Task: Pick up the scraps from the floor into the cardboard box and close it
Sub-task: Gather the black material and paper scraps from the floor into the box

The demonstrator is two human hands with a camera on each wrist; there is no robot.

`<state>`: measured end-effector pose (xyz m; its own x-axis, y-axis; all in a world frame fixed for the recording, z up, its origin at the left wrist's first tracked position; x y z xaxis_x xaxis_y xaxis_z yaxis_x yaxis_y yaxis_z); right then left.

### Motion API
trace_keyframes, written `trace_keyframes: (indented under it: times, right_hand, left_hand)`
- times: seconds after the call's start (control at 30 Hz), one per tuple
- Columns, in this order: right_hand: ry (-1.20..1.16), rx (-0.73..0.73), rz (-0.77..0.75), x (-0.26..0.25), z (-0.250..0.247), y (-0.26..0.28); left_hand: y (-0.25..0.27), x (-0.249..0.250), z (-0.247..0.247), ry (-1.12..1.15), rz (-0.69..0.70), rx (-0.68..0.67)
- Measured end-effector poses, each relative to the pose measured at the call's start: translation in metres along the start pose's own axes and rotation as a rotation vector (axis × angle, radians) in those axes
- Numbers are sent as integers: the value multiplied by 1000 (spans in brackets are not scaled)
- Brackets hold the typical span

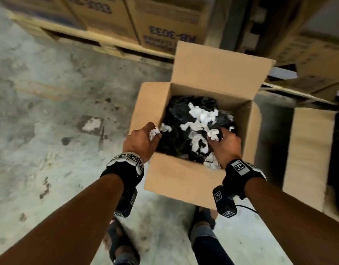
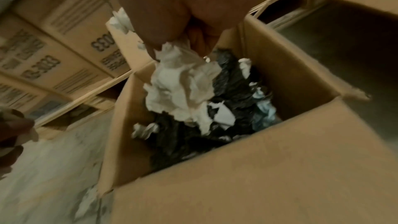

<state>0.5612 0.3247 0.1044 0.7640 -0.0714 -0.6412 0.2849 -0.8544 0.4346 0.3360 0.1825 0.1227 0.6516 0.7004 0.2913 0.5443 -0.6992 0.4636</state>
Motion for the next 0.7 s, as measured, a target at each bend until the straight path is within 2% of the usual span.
trace_keyframes:
  times: [0.13,0.23,0.3,0.4,0.53,0.6,0.7]
  right_hand:
    - [-10,64,42,34,-18,-29]
    - [-60,45,115,41,-17,-43]
    - [-80,1,157,44,-15,-51]
    - [-212,-150,212,51,-7,-57]
    - [-356,-345,261,59,1,-61]
    - [-358,-350,218,59,2,-62]
    - [-268,-284,129,53,0,-61]
  left_hand:
    - [-22,47,34,60,0,11]
    - [-40,71,46,157,-68,-5]
    - [-53,81,55,311,-93,-28]
    - [-66,88,64,493,-110,-103]
    - [-74,97,64,390,-52,-309]
    - [-76,97,64,344,-29,-344]
    - [-83,89,67,278,12,-311]
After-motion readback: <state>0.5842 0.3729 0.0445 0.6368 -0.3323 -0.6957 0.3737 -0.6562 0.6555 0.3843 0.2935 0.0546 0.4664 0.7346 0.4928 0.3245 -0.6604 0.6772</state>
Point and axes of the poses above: each hand's wrist, its own y-axis away from the middle knuckle, its own z-axis out of the palm, x = y × z, the point moved 1 cm from there along -y, towards the middle knuckle, and after that the axes turned 4 degrees about -y, right-handed, at the moved point
